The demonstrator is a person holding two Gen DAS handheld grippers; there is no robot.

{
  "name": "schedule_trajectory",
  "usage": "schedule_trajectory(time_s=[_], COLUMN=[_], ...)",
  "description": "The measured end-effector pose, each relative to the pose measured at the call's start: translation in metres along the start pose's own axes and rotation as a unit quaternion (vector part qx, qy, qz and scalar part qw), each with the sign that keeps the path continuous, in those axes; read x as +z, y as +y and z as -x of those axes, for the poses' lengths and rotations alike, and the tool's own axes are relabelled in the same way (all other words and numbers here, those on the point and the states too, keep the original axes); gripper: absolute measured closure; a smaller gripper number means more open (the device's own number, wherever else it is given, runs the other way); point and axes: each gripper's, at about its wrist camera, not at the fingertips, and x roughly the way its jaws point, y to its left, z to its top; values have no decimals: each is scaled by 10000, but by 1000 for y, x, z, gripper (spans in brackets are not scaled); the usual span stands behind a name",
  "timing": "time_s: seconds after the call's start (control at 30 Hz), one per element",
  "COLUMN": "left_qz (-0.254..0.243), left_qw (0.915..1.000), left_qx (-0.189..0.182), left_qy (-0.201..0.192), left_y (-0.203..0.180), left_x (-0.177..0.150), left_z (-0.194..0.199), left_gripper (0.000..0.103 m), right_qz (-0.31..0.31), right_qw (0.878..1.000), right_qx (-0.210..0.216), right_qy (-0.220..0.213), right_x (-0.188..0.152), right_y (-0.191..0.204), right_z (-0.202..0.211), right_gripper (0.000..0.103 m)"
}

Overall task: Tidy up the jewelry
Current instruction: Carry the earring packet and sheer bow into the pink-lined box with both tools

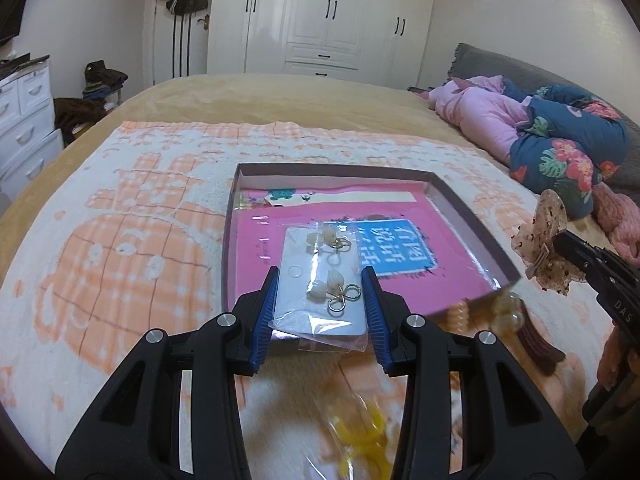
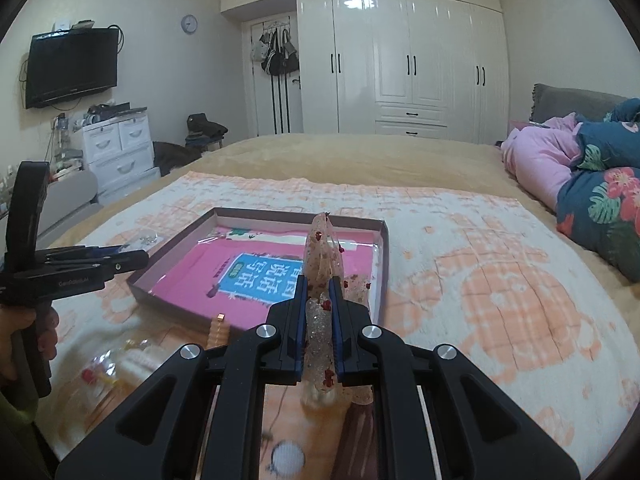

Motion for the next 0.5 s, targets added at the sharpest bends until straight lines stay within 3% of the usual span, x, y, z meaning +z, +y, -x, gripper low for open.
schedule_trajectory(time_s=[0.3, 0.5], left_qz=[84, 130], left_qw=[9998, 9994], left_qx=[77, 103], left_qy=[155, 312], left_y=[14, 22], left_x=[12, 13], left_z=[-27, -43], left_gripper=[71, 71], right_qz=[18, -63], right_qw=[9997, 9979], right_qx=[-70, -122], right_qy=[231, 629], right_x=[16, 14], right_y=[1, 1], right_z=[-52, -89], right_gripper=[92, 92])
